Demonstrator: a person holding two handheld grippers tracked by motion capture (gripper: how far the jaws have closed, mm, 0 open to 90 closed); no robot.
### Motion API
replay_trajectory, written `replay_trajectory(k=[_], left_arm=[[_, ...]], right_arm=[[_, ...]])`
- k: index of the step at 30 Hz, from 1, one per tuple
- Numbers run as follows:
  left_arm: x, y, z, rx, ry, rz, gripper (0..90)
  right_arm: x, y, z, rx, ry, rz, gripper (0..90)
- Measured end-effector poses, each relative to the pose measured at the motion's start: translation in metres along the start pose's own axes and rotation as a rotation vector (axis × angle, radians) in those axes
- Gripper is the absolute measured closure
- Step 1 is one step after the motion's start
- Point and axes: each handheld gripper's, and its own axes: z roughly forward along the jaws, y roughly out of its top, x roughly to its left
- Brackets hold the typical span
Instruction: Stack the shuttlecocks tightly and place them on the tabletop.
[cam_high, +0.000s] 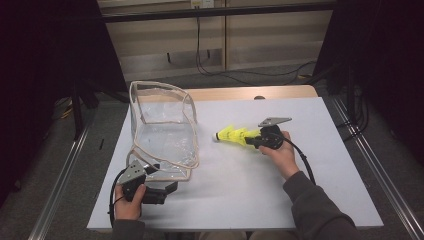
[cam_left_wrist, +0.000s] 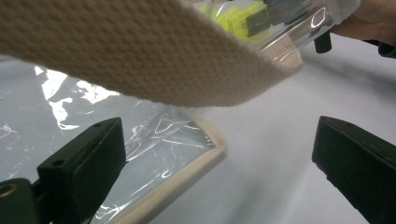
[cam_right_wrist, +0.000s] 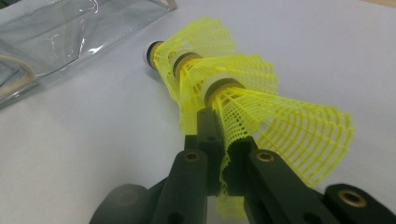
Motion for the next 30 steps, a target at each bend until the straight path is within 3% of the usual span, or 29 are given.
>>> replay_trajectory(k=[30], left_arm=[[-0.0003,-0.0003,0.0004,0.006,-0.001,0.002,2.7]], right_arm=[[0.0035,0.004,0.0092,-0.006,0.022,0.003,88.1]])
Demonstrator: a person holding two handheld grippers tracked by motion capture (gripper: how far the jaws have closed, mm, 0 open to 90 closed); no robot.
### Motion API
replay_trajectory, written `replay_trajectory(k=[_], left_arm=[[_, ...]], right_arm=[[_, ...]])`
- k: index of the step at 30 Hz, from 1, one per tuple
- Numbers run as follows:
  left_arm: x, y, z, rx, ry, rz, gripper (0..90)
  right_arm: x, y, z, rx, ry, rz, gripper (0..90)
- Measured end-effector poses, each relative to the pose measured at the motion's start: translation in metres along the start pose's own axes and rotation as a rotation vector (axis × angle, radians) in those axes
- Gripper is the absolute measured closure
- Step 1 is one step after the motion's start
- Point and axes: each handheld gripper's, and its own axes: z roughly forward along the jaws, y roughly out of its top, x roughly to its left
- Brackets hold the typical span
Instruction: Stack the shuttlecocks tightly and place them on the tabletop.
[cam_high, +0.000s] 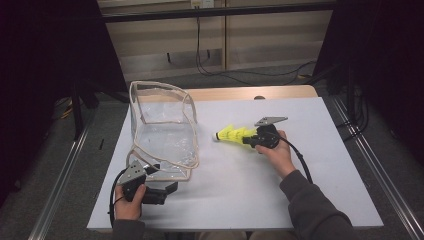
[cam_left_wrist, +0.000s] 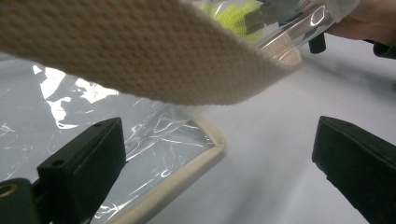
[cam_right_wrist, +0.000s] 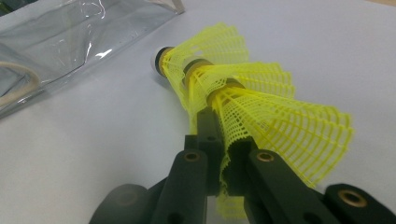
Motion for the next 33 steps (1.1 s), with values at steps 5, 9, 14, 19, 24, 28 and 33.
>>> replay_trajectory(k=[5,9,14,19,24,28,33], left_arm=[[-0.0001,0.0,0.0,-0.001,0.0,0.0,2.7],[0.0,0.0,0.0001,0.001,0.001,0.0,2.7],[-0.0001,-0.0001,0.0002,0.003,0.001,0.0,2.7],[0.0,-0.0001,0.0003,0.005,0.001,0.001,2.7],[0.0001,-0.0003,0.0004,0.004,0.0,0.001,2.7],[-0.0002,-0.0003,0.0006,0.004,0.0,-0.001,2.7],[-0.0002,-0.0003,0.0006,0.005,0.0,-0.001,2.7]], right_arm=[[0.0006,0.0004,0.0013,-0.004,0.004,0.006,88.0],[0.0009,0.0003,0.0028,-0.002,0.003,0.008,88.0],[0.001,0.0013,0.004,0.0,0.004,0.011,88.0],[0.0027,0.0047,0.005,-0.005,0.01,0.005,88.0],[0.0036,0.0053,0.0058,-0.007,0.012,0.001,88.0],[0.0037,0.0053,0.0062,-0.008,0.017,-0.001,88.0],[0.0042,0.0038,0.0087,0.001,0.016,-0.004,87.8]])
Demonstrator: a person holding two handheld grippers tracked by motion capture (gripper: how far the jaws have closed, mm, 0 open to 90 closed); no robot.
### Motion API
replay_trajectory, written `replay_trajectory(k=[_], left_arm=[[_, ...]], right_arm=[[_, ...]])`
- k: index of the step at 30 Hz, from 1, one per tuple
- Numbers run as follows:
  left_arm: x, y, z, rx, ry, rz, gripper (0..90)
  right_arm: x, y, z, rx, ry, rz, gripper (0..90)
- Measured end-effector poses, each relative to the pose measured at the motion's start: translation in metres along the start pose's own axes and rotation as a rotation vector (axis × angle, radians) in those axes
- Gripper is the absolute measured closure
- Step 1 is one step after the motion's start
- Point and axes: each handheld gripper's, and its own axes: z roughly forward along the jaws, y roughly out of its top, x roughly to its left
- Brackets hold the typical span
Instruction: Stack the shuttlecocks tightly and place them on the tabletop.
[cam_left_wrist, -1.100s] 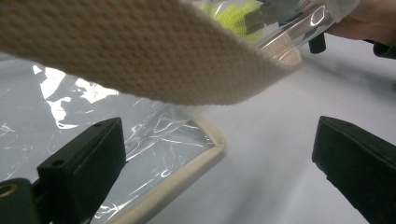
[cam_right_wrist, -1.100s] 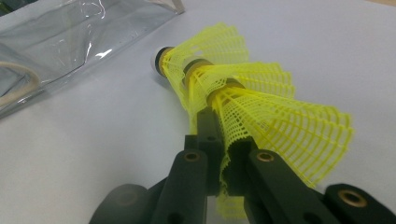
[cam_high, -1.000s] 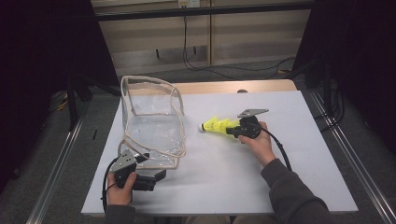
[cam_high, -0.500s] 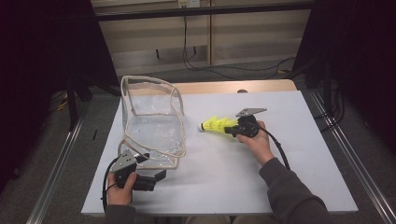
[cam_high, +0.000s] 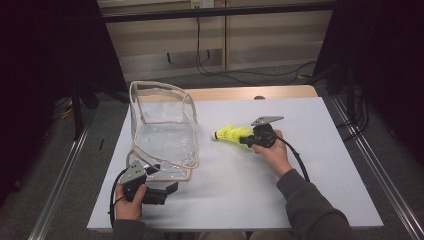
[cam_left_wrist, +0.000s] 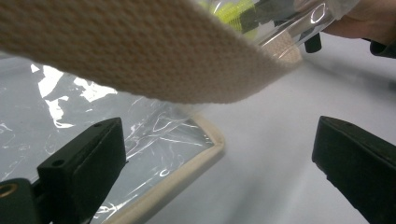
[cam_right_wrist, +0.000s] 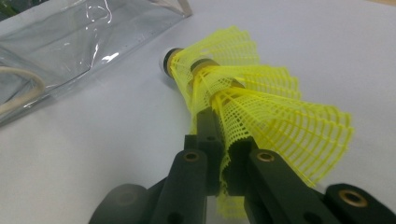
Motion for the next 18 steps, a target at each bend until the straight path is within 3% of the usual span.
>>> replay_trajectory(k=[18], left_arm=[[0.0,0.0,-0.0004,0.001,0.002,0.002,2.7]], right_arm=[[0.0008,-0.0067,-0.0056,0.022,-0.028,-0.004,71.0]])
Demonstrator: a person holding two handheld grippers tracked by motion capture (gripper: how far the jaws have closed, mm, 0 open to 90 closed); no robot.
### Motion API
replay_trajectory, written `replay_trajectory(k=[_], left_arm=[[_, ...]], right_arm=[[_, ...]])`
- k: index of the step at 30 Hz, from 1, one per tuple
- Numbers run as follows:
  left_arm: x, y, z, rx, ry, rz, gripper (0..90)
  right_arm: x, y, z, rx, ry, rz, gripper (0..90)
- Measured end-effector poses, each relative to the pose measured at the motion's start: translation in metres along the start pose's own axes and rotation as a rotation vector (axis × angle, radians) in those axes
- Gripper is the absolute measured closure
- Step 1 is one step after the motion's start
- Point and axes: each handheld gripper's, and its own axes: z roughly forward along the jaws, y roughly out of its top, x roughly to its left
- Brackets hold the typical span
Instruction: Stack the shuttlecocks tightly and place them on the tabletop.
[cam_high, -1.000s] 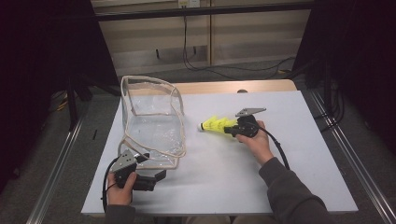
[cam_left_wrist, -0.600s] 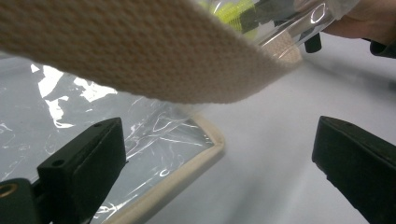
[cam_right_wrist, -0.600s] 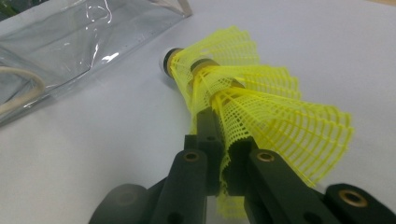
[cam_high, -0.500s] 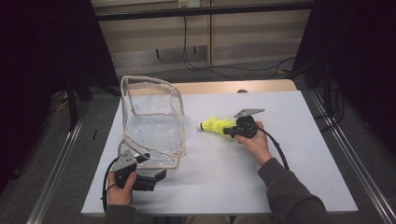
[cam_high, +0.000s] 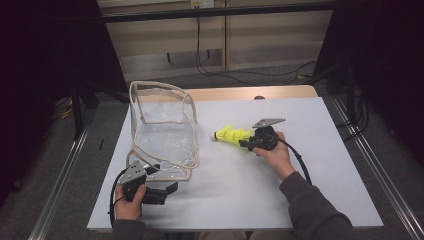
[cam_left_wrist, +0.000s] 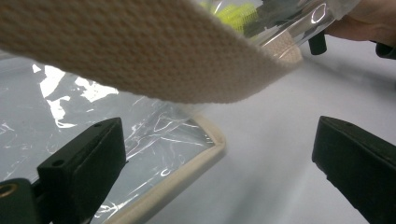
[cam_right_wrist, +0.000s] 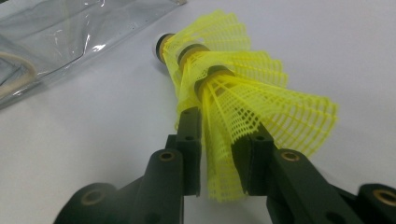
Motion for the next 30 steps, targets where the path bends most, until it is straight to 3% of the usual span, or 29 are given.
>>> replay_trajectory(k=[7,18,24,30], left_arm=[[0.0,0.0,0.0,0.0,0.0,-0.001,2.7],[0.0,0.0,0.0,-0.003,-0.001,0.003,2.7],[0.0,0.001,0.0,-0.006,-0.001,0.004,2.7],[0.0,0.001,0.0,-0.005,0.0,0.004,2.7]], right_arm=[[0.002,-0.005,-0.01,-0.005,-0.002,0.003,66.5],[0.008,-0.01,-0.021,-0.012,-0.014,-0.009,67.4],[0.007,-0.013,-0.024,-0.01,-0.014,-0.009,73.6],[0.009,-0.013,-0.023,-0.021,0.012,-0.012,88.1]])
